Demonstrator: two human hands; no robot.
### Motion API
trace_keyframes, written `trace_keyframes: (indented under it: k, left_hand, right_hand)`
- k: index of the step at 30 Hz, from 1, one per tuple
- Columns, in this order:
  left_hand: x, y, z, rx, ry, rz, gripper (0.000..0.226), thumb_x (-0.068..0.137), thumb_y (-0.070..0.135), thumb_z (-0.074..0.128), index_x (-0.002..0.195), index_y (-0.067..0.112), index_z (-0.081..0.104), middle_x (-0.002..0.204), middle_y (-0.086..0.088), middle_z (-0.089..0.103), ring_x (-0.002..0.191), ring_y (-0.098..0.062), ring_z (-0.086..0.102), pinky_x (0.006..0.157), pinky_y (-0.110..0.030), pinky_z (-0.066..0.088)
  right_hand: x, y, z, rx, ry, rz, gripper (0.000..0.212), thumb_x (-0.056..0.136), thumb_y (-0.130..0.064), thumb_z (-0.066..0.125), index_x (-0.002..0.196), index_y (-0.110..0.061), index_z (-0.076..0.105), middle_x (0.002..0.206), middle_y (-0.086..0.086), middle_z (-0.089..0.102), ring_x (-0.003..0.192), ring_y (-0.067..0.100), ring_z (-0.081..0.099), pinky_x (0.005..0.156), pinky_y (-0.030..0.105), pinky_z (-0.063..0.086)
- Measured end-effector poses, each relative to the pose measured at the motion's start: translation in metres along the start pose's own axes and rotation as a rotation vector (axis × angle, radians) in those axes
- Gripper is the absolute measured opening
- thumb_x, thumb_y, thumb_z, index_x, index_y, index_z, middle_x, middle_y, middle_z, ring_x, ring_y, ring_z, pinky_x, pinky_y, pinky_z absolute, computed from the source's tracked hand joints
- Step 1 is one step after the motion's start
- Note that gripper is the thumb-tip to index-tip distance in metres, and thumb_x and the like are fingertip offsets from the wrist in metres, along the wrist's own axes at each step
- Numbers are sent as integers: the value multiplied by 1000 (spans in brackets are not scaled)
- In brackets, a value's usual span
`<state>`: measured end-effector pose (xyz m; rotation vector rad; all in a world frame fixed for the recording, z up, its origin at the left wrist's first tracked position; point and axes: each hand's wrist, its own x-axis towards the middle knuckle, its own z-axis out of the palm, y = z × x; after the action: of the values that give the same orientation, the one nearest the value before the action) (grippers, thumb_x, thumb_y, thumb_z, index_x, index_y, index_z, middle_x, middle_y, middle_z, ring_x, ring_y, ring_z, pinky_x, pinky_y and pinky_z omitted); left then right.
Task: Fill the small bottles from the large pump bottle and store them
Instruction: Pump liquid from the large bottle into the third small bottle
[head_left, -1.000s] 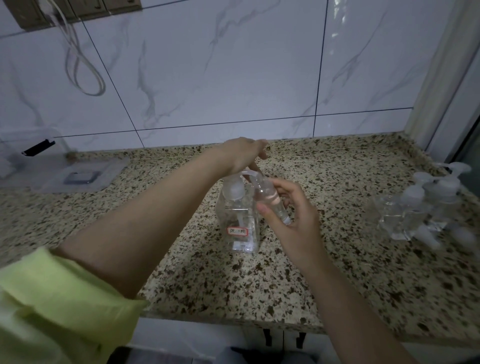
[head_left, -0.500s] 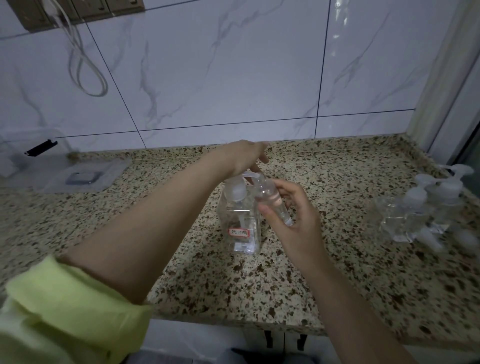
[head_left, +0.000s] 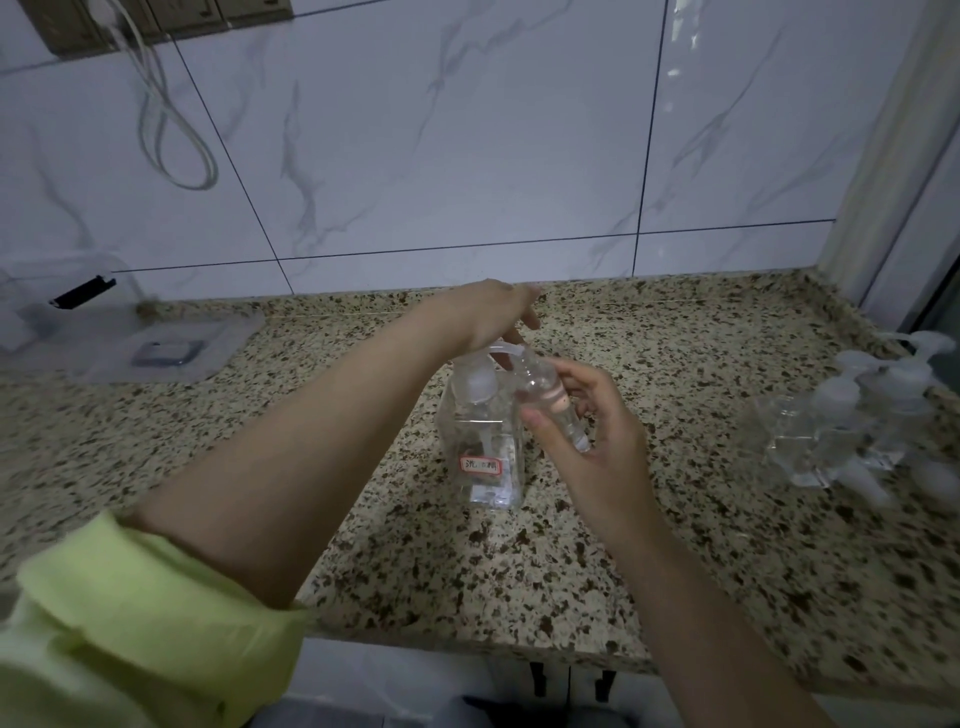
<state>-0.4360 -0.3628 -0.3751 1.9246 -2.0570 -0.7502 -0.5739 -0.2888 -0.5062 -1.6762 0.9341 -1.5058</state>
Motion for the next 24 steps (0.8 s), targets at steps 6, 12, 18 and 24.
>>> trace_keyframes:
  k: [6, 12, 18, 24]
  left_hand:
    - [0, -1, 0, -35, 47, 13, 58, 107, 48, 19, 123, 18, 66, 111, -4, 74, 110, -23, 61, 104, -40, 41]
    - [3, 0, 0, -14, 35, -2, 58, 107, 48, 20, 122, 18, 67, 112, -4, 73, 110, -23, 60, 101, -37, 42]
    - [2, 0, 1, 12, 20, -10, 59, 107, 47, 18, 125, 17, 66, 118, -5, 71, 116, -23, 57, 99, -33, 36]
    - [1, -1, 1, -9, 30, -6, 58, 107, 48, 19, 123, 18, 66, 116, -5, 72, 111, -23, 58, 105, -38, 39]
  right_hand:
    - [-1, -3, 0, 8, 10, -14, 41, 88, -32, 75, 122, -46, 54, 118, -20, 66, 109, 5, 63, 92, 22, 50]
    - [0, 0, 0, -1, 10, -18, 42, 88, -30, 74, 122, -44, 55, 118, -19, 66, 107, 4, 62, 88, 11, 46]
    - [0, 2, 0, -22, 8, -40, 43, 88, -28, 76, 124, -41, 56, 118, -13, 67, 108, 8, 64, 90, 19, 50]
    - [0, 2, 0, -11, 0, -28, 42, 88, -25, 76, 124, -38, 57, 119, -11, 67, 108, 7, 64, 89, 14, 49]
